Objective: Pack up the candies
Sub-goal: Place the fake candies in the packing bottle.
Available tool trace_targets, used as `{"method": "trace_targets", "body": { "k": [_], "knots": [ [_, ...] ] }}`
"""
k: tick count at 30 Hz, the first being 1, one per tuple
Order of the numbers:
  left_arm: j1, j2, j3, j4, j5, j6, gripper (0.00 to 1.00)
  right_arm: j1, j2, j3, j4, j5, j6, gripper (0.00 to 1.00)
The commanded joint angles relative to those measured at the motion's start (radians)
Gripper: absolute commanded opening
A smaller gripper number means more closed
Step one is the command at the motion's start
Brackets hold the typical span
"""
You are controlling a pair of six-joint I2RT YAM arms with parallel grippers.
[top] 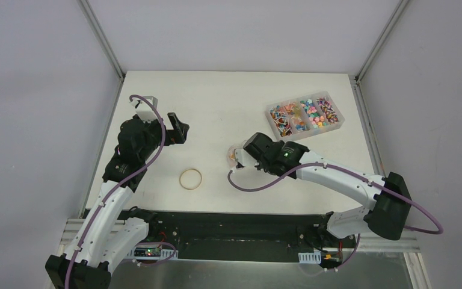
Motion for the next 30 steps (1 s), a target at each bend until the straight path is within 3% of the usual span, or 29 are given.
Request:
{"method": "trace_targets", "body": {
  "k": [1, 18, 30],
  "knots": [
    [0.001, -0.018, -0.012, 0.032, 0.014, 0.012, 0.99, 0.023, 0.005, 0.057, -0.01, 0.067, -0.011, 0.0],
    [0.0, -0.009, -0.01, 0.031, 0.024, 0.012, 0.99, 0.036, 0.004, 0.099, -0.047, 0.109, 0.019, 0.0],
    [0.0, 0.012, -0.008, 0.058, 0.148, -0.017, 0.94, 0.03, -0.015, 0.253, -0.071, -0.228, 0.214, 0.0]
  ]
}}
